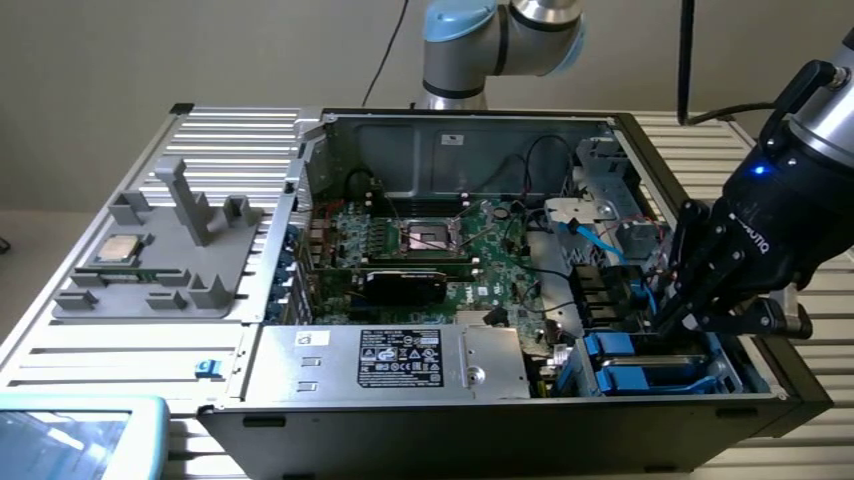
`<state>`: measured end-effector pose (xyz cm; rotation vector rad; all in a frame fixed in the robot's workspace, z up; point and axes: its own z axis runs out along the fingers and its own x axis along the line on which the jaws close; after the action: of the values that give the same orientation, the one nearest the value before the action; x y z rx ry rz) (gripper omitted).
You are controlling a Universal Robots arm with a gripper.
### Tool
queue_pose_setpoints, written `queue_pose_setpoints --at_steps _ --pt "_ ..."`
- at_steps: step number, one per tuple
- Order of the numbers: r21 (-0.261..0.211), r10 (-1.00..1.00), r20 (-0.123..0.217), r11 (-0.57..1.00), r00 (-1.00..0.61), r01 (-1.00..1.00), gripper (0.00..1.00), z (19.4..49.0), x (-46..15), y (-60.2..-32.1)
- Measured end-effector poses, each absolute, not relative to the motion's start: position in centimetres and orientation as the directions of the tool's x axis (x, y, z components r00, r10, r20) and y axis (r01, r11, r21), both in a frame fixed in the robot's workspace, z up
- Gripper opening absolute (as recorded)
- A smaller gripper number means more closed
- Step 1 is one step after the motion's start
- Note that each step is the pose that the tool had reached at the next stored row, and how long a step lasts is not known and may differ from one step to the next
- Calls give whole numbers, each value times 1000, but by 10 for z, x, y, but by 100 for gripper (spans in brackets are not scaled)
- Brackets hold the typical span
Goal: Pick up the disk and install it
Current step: 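Insert the first disk wire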
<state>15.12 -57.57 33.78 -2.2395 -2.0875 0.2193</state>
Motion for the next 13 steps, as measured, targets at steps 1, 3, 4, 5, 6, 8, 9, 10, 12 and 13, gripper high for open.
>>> queue_pose_setpoints --at_steps 1,3,4,5,6,8,9,10,12,13 --pt "-150 996 -55 -74 66 986 16 338 151 -576" --pt "-150 996 -56 -74 66 986 16 338 151 -576" --pt "-150 996 -56 -74 66 986 16 338 151 -576" --pt "-150 996 -56 -74 66 986 16 338 151 -576" --pt "-150 996 -56 -74 66 986 16 337 151 -576" --pt "-150 996 -56 -74 66 986 16 337 151 -576" --pt "-150 996 -56 -74 66 986 16 337 151 -576" --pt "-150 996 -56 -74 66 986 16 337 151 -576" --pt "-150 996 -56 -74 66 986 16 337 151 -576" --pt "-150 996 -56 -73 66 986 16 337 151 -576"
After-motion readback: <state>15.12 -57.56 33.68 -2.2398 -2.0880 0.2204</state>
